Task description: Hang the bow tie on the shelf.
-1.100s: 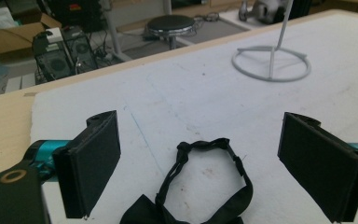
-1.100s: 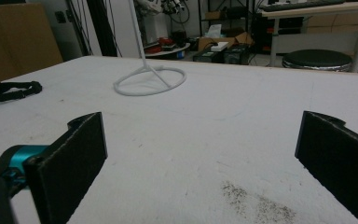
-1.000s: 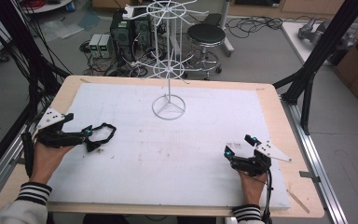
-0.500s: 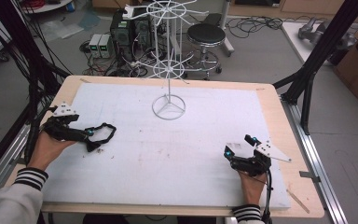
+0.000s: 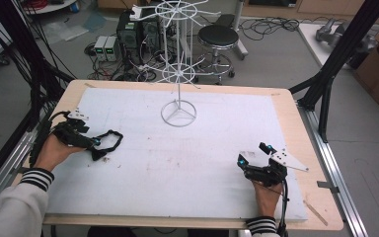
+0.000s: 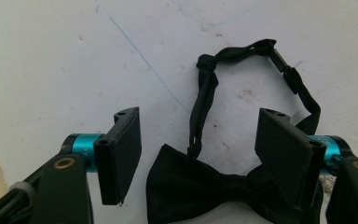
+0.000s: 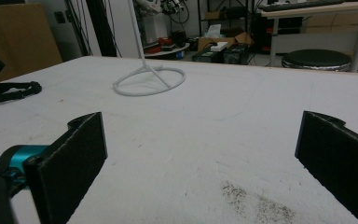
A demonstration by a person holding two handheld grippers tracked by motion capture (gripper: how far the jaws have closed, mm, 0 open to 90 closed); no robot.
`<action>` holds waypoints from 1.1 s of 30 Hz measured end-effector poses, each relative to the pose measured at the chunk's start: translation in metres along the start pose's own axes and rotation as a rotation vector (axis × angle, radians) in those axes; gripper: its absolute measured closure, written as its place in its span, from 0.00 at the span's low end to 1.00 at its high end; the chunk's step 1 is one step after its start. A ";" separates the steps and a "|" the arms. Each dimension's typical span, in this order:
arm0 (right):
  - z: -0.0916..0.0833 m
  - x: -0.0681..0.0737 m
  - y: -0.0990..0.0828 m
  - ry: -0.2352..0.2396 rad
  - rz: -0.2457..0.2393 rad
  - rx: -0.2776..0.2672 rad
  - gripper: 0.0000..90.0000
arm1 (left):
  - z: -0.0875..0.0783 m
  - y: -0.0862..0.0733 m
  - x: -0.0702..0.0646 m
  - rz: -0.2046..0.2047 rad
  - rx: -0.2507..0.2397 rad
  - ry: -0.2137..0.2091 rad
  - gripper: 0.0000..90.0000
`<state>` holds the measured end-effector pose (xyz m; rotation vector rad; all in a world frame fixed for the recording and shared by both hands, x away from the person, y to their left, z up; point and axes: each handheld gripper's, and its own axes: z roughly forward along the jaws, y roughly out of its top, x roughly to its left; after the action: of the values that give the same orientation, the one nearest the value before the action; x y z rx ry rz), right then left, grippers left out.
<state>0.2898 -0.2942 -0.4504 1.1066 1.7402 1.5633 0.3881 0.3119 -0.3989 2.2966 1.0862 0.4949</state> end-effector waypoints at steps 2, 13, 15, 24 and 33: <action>0.000 0.000 0.000 0.000 0.002 0.001 0.01 | 0.004 0.003 0.000 -0.001 0.029 -0.003 0.39; 0.000 0.000 0.000 0.000 0.003 0.003 0.01 | 0.014 0.006 0.001 0.000 0.124 -0.012 0.57; 0.000 0.000 0.000 0.001 0.004 0.002 0.01 | 0.015 0.007 0.002 0.008 0.128 -0.020 0.62; 0.000 -0.001 0.000 0.001 0.005 0.001 0.01 | 0.021 0.006 0.004 -0.005 0.169 -0.026 0.76; 0.000 -0.001 0.000 0.001 0.005 0.002 0.01 | 0.023 0.005 0.003 -0.011 0.192 -0.031 0.94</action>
<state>0.2902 -0.2948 -0.4505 1.1121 1.7414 1.5653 0.4055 0.3045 -0.4129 2.4537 1.1751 0.3624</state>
